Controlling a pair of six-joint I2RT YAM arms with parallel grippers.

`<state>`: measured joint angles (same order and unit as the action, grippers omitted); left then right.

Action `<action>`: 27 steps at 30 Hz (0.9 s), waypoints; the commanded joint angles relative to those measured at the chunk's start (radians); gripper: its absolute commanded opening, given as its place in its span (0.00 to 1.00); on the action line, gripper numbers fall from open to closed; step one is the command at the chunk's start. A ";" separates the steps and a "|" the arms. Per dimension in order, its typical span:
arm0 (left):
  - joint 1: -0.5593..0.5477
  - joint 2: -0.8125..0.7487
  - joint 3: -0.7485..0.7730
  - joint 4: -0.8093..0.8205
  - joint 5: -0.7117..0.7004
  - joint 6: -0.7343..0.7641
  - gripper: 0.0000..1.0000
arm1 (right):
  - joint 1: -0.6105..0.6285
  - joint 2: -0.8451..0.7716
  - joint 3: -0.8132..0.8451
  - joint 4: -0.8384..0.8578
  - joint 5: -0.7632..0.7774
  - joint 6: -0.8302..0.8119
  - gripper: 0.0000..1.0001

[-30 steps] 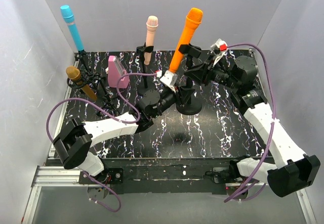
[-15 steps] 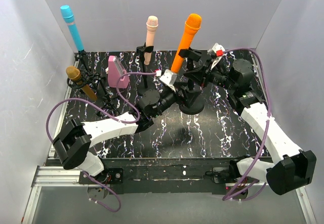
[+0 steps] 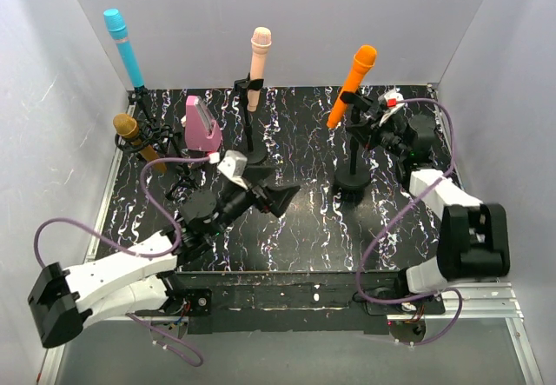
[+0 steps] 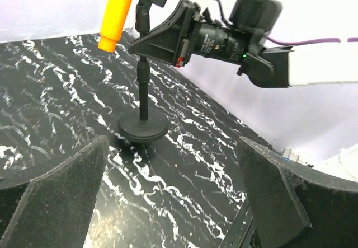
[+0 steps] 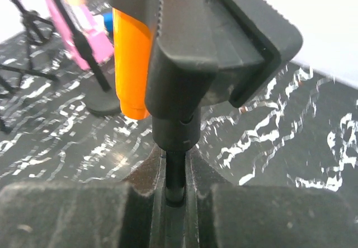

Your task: Attach the microphones to the stand

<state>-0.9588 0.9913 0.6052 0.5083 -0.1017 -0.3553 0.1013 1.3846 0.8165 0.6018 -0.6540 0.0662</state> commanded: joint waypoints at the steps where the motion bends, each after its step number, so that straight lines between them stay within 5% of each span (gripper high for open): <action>1: 0.000 -0.161 -0.068 -0.154 -0.081 -0.022 0.98 | -0.022 0.147 0.071 0.227 -0.024 -0.008 0.01; 8: 0.000 -0.272 -0.059 -0.309 -0.131 0.002 0.98 | 0.015 0.326 0.243 0.227 -0.024 -0.008 0.01; 17: 0.000 -0.234 -0.035 -0.333 -0.113 0.029 0.98 | 0.067 0.427 0.335 0.227 -0.024 -0.008 0.01; 27: 0.000 -0.240 -0.042 -0.340 -0.084 0.026 0.98 | 0.060 0.367 0.090 0.227 -0.024 -0.008 0.01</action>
<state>-0.9585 0.7704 0.5377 0.1745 -0.1944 -0.3408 0.1654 1.7981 1.0126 0.8272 -0.6647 0.0639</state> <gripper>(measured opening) 0.982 0.152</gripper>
